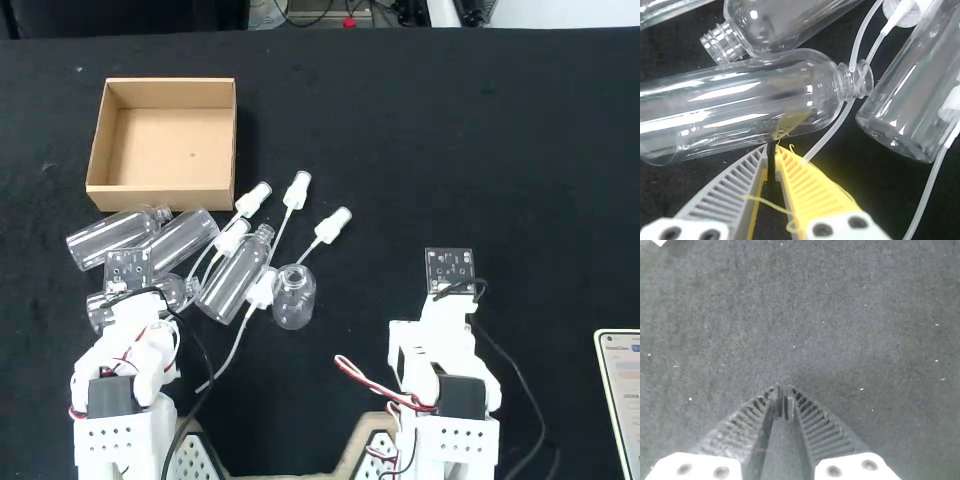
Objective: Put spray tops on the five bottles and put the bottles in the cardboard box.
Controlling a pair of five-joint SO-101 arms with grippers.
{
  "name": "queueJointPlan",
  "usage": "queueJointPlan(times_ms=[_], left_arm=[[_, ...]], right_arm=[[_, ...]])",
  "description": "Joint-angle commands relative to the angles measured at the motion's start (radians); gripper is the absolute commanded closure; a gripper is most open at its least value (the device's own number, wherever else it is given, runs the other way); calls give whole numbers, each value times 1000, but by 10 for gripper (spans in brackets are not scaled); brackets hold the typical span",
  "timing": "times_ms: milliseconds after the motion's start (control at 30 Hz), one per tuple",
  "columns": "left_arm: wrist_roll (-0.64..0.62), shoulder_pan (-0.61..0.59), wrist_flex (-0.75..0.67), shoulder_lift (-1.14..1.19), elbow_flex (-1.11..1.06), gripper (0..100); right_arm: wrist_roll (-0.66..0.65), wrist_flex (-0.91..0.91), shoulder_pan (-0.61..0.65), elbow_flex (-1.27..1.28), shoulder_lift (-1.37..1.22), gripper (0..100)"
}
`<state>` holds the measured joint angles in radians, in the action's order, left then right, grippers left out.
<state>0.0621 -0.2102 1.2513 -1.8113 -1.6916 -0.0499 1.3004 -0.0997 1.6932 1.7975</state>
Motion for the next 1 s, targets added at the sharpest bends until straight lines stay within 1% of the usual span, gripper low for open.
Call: queueJointPlan(times_ms=[0, 67, 167, 433, 567, 667, 767, 867, 967], left_arm=[[2, 7, 20, -8, -8, 970], [2, 7, 20, -8, -8, 970], [2, 7, 20, -8, -8, 970], [2, 7, 20, -8, -8, 970], [3, 13, 20, -8, -8, 970], [5, 13, 20, -8, -8, 970], [5, 13, 20, -8, -8, 970], [3, 13, 20, -8, -8, 970], [2, 15, 20, -8, -8, 970]], right_arm=[[-5, 5, -12, -8, 94, 987], [-5, 0, -11, -8, 96, 987], [-5, -87, -12, -8, 96, 987], [-14, -500, -12, -8, 94, 986], [-155, -643, -11, -8, 94, 986], [-216, -683, -11, -8, 94, 986], [-219, -683, 2, -10, 94, 986], [-222, -669, 68, -10, 93, 986], [-221, -621, 181, -10, 94, 966]])
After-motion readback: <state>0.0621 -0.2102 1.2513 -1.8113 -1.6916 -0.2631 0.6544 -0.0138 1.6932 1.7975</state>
